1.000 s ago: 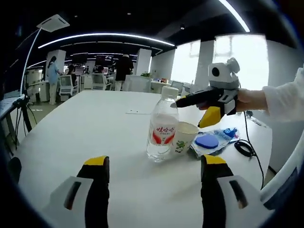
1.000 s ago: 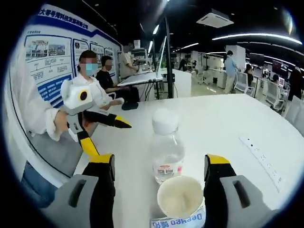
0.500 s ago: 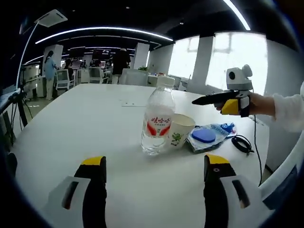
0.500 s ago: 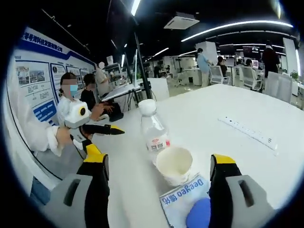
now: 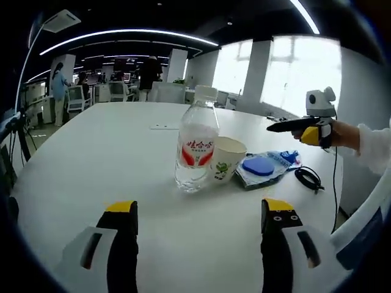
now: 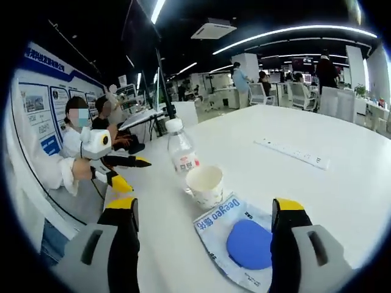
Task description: Arrange the tabletop items into an orderly group along one side of the table until the central work area is clear of visible clutter.
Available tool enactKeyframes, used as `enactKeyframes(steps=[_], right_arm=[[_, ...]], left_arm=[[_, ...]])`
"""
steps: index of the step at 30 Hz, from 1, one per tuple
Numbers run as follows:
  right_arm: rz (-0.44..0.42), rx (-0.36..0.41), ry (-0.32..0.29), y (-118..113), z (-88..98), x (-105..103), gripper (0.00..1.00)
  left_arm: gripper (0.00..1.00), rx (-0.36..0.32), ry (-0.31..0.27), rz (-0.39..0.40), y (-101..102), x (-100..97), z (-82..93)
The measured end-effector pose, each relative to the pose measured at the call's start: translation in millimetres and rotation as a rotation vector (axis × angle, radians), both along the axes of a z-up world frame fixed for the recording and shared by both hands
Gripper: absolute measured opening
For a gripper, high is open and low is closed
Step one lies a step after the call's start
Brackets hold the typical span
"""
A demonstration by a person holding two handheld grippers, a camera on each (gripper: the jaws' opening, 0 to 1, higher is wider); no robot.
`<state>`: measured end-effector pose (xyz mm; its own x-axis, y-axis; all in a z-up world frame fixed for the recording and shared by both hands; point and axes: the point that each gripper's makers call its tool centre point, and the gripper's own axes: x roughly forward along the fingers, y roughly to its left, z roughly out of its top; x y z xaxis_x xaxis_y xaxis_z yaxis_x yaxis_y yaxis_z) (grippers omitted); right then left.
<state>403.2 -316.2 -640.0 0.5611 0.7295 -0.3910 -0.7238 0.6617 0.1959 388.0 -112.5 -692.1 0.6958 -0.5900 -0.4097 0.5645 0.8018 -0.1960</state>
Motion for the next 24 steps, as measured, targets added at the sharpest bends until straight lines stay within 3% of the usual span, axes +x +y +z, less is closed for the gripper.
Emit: enactKeyframes(steps=[12, 16, 24], right_arm=[[-0.153, 0.030, 0.016, -55, -1.5, -29, 0.90], [-0.187, -0.017, 0.015, -73, -8.2, -38, 0.90], [-0.268, -0.002, 0.023, -103, -9.4, -57, 0.90]], left_arm=[[0.84, 0.014, 0.017, -0.027, -4, -3.7, -5.7], [0.83, 0.019, 0.021, -0.035, -5, -4.2, -7.3], [0.81, 0.028, 0.035, -0.051, -7, -6.4, -11.0]])
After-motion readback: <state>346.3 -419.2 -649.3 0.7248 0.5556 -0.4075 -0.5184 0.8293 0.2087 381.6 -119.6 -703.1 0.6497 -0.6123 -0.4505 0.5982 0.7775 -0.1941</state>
